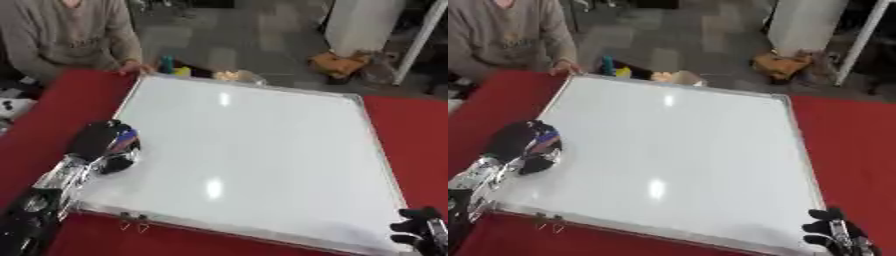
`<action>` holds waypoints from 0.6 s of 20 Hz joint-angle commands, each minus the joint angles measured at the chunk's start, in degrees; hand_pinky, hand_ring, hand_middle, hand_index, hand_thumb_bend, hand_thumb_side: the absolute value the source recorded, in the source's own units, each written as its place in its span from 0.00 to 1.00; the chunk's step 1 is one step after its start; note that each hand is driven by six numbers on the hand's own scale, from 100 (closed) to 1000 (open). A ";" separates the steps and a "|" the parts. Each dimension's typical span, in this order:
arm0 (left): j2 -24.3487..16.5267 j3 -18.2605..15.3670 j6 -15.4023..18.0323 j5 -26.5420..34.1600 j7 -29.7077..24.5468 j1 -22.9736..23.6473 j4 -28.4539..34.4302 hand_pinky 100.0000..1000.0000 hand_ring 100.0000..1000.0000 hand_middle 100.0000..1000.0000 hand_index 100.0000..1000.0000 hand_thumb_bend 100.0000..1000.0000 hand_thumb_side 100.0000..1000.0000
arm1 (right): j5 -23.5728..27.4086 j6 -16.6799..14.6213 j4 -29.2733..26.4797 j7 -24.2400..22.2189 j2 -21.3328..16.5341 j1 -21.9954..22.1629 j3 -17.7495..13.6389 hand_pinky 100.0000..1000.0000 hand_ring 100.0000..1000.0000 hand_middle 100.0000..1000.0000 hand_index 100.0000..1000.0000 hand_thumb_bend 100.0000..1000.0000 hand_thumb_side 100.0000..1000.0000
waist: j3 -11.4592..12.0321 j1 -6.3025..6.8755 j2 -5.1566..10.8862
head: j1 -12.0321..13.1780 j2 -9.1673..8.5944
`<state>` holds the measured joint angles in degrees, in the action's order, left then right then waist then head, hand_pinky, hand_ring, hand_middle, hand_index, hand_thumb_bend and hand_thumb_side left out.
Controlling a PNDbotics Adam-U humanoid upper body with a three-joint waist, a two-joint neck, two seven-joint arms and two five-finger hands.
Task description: Wipe the whiteboard clean with a brush.
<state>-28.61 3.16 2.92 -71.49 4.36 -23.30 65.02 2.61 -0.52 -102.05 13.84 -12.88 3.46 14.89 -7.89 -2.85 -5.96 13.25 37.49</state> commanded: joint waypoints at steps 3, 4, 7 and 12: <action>2.84 7.76 4.05 -1.19 -2.28 1.92 4.85 0.53 0.48 0.52 0.77 0.44 0.68 | 0.09 -0.01 -0.80 -0.15 -0.81 -0.45 -0.13 0.56 0.59 0.42 0.65 0.00 0.87 | -0.08 0.07 -0.04 | 0.38 -0.52; 2.80 8.85 4.95 -0.45 -2.63 1.97 5.97 0.53 0.48 0.52 0.77 0.44 0.68 | 0.09 -0.02 -0.77 -0.12 -0.79 -0.43 -0.16 0.56 0.59 0.42 0.65 0.00 0.87 | 0.03 0.08 -0.01 | 0.33 -0.48; 3.04 10.44 7.39 1.45 -3.92 1.75 8.34 0.53 0.48 0.52 0.77 0.42 0.68 | 0.11 -0.06 -0.74 -0.10 -0.80 -0.46 -0.17 0.56 0.59 0.42 0.65 0.00 0.87 | 0.07 0.09 0.02 | 0.31 -0.54; 3.87 12.84 9.86 3.38 -6.26 1.25 10.99 0.53 0.47 0.51 0.77 0.39 0.69 | 0.11 -0.06 -0.73 -0.10 -0.75 -0.42 -0.15 0.56 0.59 0.42 0.65 0.00 0.87 | -0.24 0.03 0.02 | 0.47 -0.56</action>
<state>-25.43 14.19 11.86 -68.88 -0.95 -22.23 75.80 2.62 -0.48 -102.05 13.71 -12.88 3.48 14.89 -7.97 -2.84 -6.02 13.55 37.25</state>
